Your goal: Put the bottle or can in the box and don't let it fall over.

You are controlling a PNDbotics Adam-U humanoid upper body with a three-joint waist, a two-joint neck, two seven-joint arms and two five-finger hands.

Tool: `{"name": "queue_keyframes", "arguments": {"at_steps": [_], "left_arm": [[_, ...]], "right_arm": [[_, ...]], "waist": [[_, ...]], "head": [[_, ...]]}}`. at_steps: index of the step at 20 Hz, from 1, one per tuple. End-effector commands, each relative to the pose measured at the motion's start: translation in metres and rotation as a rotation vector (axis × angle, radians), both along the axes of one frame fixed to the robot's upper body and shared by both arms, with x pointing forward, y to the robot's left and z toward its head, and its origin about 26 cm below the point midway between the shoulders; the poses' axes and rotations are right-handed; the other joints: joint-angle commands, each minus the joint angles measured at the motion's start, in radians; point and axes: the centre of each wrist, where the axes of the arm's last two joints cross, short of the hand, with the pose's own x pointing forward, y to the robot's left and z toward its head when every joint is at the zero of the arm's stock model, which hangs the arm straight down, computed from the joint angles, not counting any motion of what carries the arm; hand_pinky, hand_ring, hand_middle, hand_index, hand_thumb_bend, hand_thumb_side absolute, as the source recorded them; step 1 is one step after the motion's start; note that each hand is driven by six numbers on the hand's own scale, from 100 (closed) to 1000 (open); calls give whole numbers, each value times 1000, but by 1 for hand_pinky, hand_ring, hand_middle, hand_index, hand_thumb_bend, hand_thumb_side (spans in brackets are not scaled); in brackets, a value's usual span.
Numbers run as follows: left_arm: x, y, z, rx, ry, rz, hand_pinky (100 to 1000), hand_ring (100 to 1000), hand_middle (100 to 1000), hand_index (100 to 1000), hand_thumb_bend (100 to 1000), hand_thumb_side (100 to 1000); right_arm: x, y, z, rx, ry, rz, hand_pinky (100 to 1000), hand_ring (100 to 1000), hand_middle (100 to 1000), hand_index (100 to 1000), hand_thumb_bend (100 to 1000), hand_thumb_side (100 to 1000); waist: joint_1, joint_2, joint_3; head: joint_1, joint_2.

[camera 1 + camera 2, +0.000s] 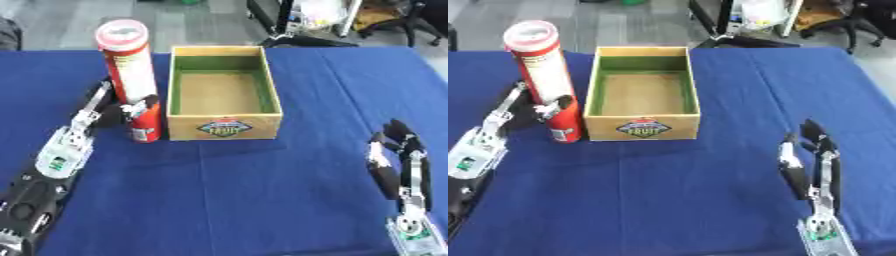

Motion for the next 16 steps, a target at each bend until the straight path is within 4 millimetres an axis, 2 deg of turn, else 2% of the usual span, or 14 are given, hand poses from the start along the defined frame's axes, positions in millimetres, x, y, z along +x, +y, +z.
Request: {"name": "queue_keyframes", "arguments": {"at_steps": [1, 2, 3, 5, 7, 11, 16], "left_arm": [[3, -1, 9, 3, -17, -7, 511, 551, 569, 827, 206, 251], [3, -1, 9, 1, -15, -4, 464, 506, 517, 795, 121, 202], [3, -2, 9, 0, -14, -1, 432, 478, 484, 773, 100, 171], [3, -2, 10, -2, -14, 8, 349, 409, 407, 719, 100, 125], [3, -2, 10, -9, -14, 17, 312, 375, 369, 695, 100, 143], [3, 1, 17, -32, -31, 35, 290, 355, 344, 677, 100, 149], [3, 6, 53, -85, -112, 29, 282, 351, 340, 670, 100, 158]], "right_arm": [[2, -1, 5, -3, -17, 4, 763, 815, 761, 873, 100, 530], [2, -1, 5, -3, -16, 4, 763, 815, 761, 873, 100, 530], [2, -1, 5, -2, -16, 4, 763, 815, 761, 872, 100, 530], [2, -1, 5, -2, -15, 4, 763, 815, 761, 872, 100, 530], [2, -1, 5, -2, -15, 4, 763, 815, 761, 872, 100, 531], [2, -1, 4, -1, -15, 3, 763, 815, 761, 872, 100, 532], [1, -2, 4, -2, -14, -1, 763, 815, 761, 872, 100, 532]], "waist": [[0, -11, 0], [-1, -11, 0], [-1, -11, 0], [-1, -11, -1], [-1, -11, -1], [-1, -11, -2], [1, -12, -2]], "head": [[-3, -9], [-3, -9], [-3, -9], [-2, -9], [-3, -9], [-4, -11], [-6, -11]]}}
